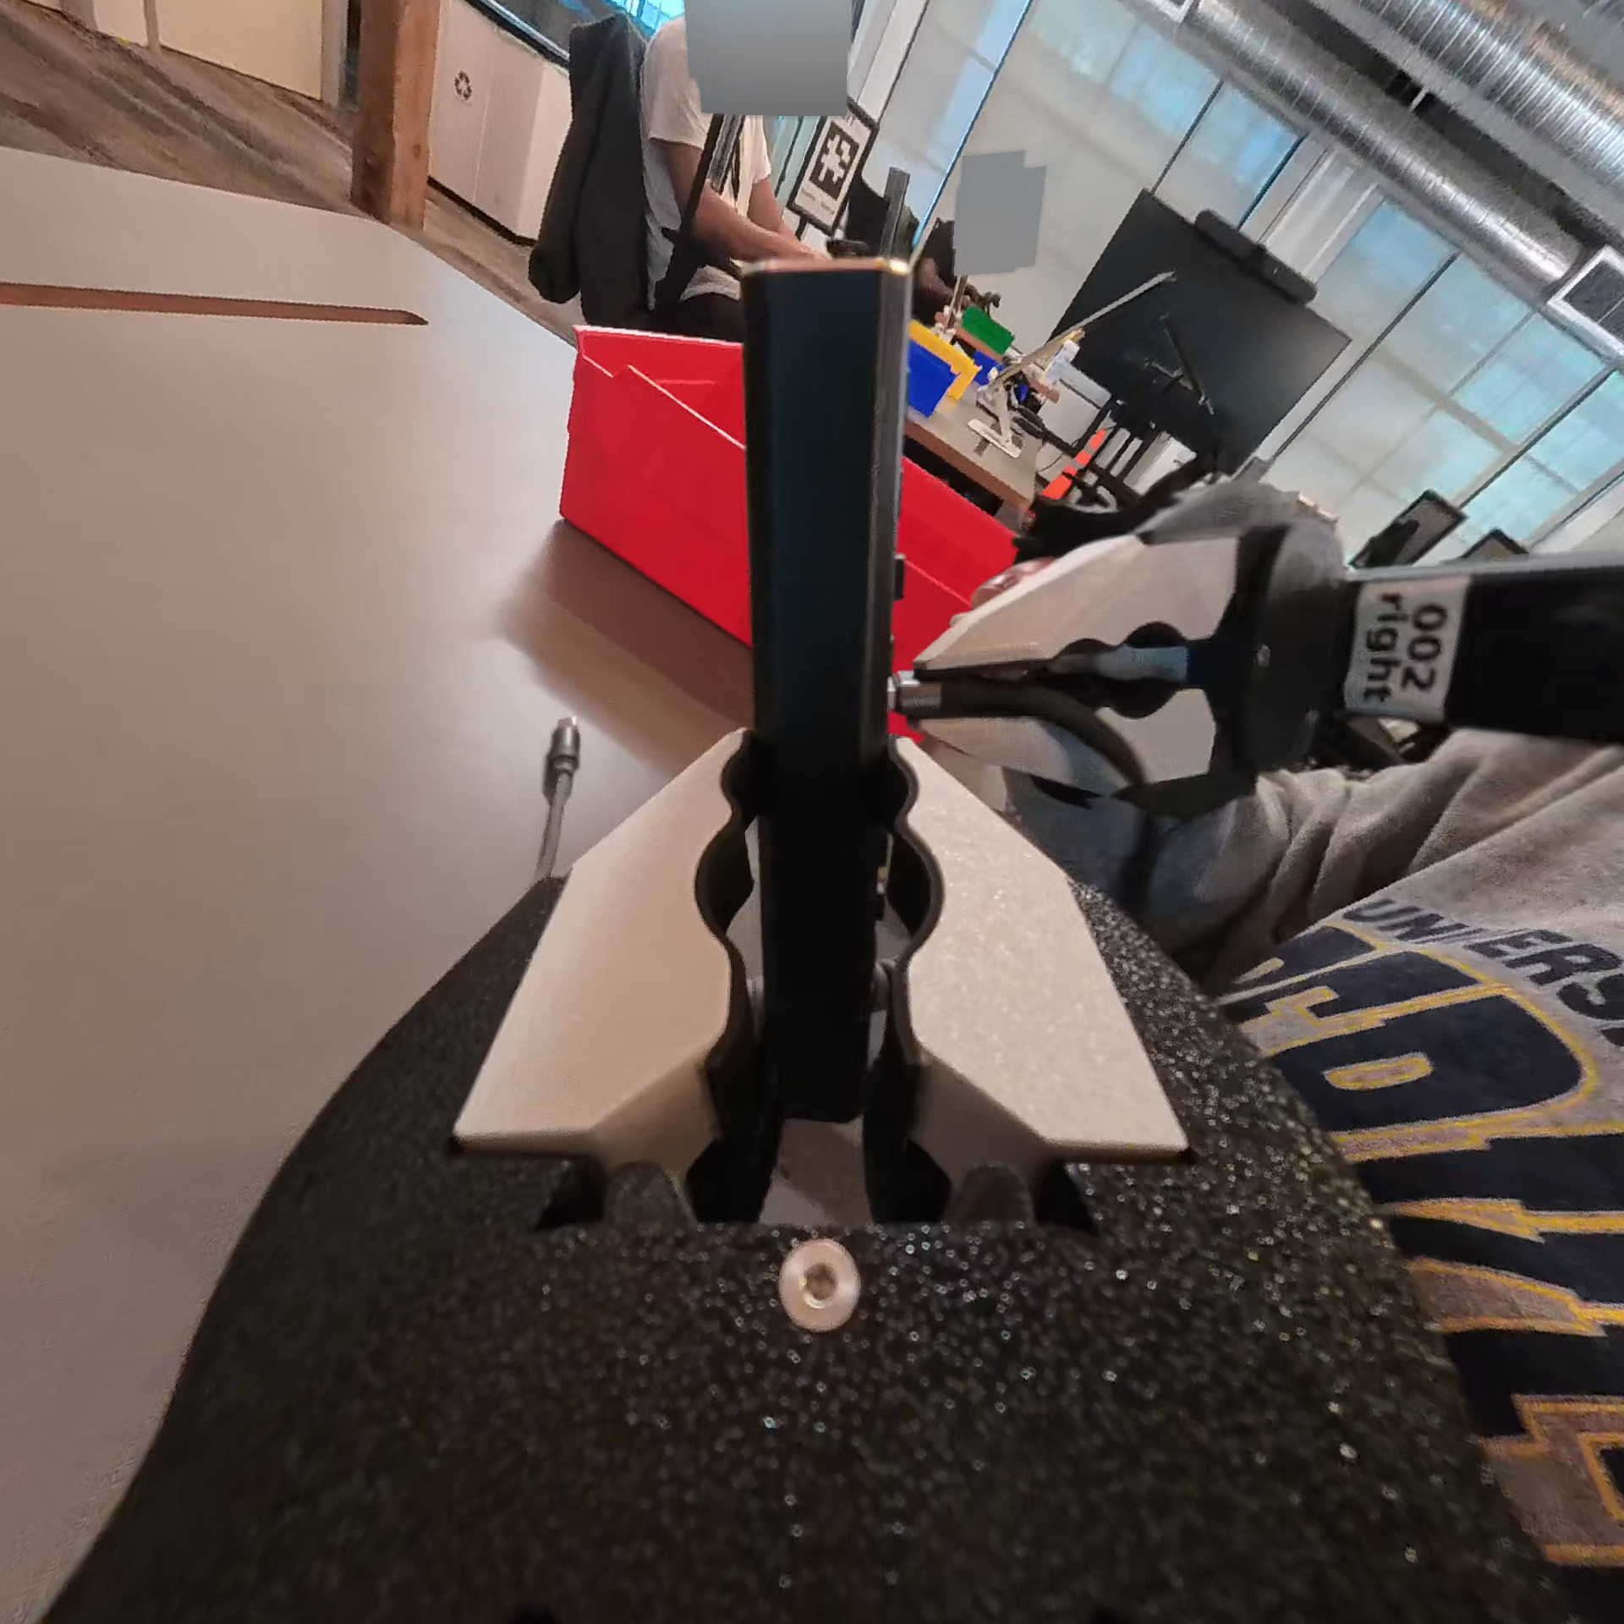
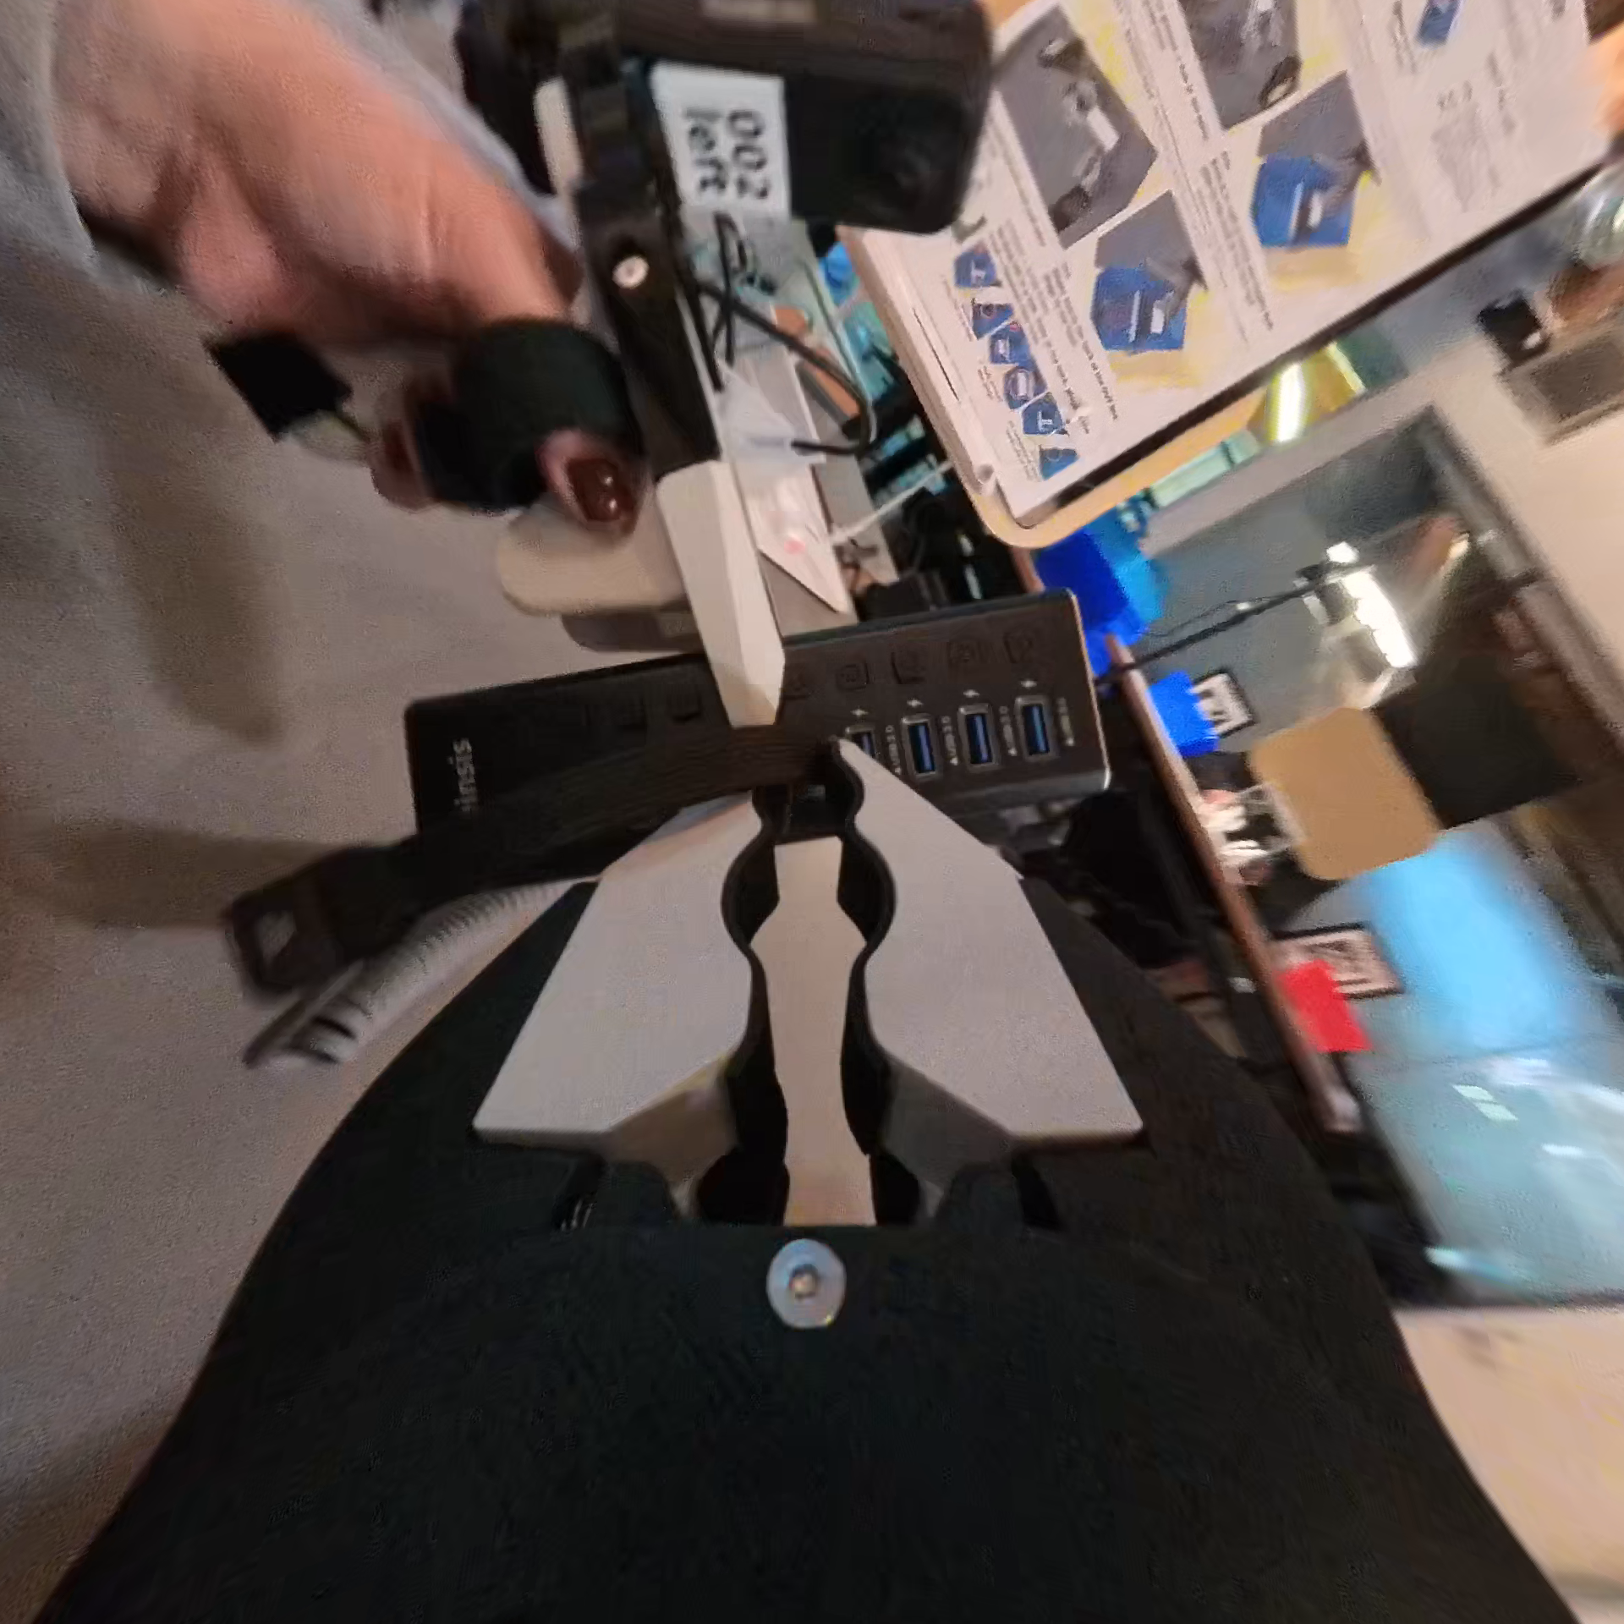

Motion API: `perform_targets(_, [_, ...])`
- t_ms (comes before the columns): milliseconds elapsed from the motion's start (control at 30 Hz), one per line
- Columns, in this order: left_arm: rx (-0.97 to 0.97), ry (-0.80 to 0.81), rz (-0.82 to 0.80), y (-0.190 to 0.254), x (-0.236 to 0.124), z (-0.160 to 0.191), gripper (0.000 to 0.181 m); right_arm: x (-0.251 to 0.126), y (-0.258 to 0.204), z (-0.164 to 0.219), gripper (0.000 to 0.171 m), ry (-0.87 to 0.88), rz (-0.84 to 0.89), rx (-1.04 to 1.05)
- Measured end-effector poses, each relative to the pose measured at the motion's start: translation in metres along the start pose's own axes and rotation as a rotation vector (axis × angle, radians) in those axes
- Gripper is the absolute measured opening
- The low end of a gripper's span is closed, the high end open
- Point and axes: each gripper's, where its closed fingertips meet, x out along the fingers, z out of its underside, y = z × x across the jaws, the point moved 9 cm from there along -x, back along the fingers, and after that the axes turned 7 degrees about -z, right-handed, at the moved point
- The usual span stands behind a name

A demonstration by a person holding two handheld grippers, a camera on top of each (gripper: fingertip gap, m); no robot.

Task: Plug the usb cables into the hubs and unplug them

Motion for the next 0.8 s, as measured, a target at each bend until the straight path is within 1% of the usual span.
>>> perform_targets(33, [0.006,0.004,-0.011,0.000,0.000,0.000,0.024,0.000,0.002,0.002,0.005,0.028,-0.016,0.058])
perform_targets(100, [0.000,0.006,-0.001,-0.001,-0.001,0.000,0.024,0.001,0.000,0.001,0.005,0.029,-0.006,0.075])
perform_targets(200, [-0.031,-0.008,0.003,-0.004,0.000,0.006,0.024,0.003,-0.009,-0.002,0.005,-0.059,0.024,-0.064])
perform_targets(233, [-0.040,-0.012,0.011,-0.004,0.001,0.008,0.024,0.004,-0.009,0.000,0.005,-0.059,0.013,-0.066])
perform_targets(300, [-0.063,0.017,0.081,-0.003,0.001,0.008,0.024,0.000,-0.006,0.001,0.005,0.013,-0.013,-0.008])
perform_targets(367, [-0.101,0.076,0.193,0.001,-0.001,0.005,0.025,-0.007,0.000,0.001,0.006,0.109,-0.059,0.055])
perform_targets(400, [-0.142,0.126,0.254,0.001,-0.003,0.003,0.035,-0.010,0.005,0.002,0.006,0.158,-0.078,0.103])
perform_targets(433, [-0.185,0.164,0.283,-0.001,-0.004,0.000,0.057,-0.013,0.009,0.003,0.006,0.196,-0.089,0.146])
perform_targets(467, [-0.200,0.193,0.299,-0.002,-0.006,-0.002,0.064,-0.016,0.012,0.003,0.006,0.212,-0.086,0.151])
perform_targets(500, [-0.197,0.219,0.293,-0.004,-0.008,-0.004,0.069,-0.018,0.013,0.002,0.005,0.198,-0.074,0.115])
perform_targets(567, [-0.151,0.247,0.277,-0.001,-0.010,-0.011,0.073,-0.017,0.008,-0.002,0.006,0.118,-0.057,-0.024])
perform_targets(633, [-0.061,0.208,0.196,0.004,-0.005,-0.018,0.073,-0.011,-0.001,-0.006,0.005,0.018,-0.059,-0.191])
perform_targets(700, [0.034,0.121,0.077,0.006,0.002,-0.022,0.068,-0.004,-0.010,-0.008,0.005,-0.061,-0.060,-0.334])
perform_targets(733, [0.063,0.090,0.051,0.007,0.006,-0.024,0.064,-0.001,-0.013,-0.009,0.005,-0.078,-0.060,-0.383])
perform_targets(800, [0.083,0.072,0.061,0.009,0.011,-0.027,0.048,0.002,-0.015,-0.011,0.006,-0.085,-0.061,-0.430])
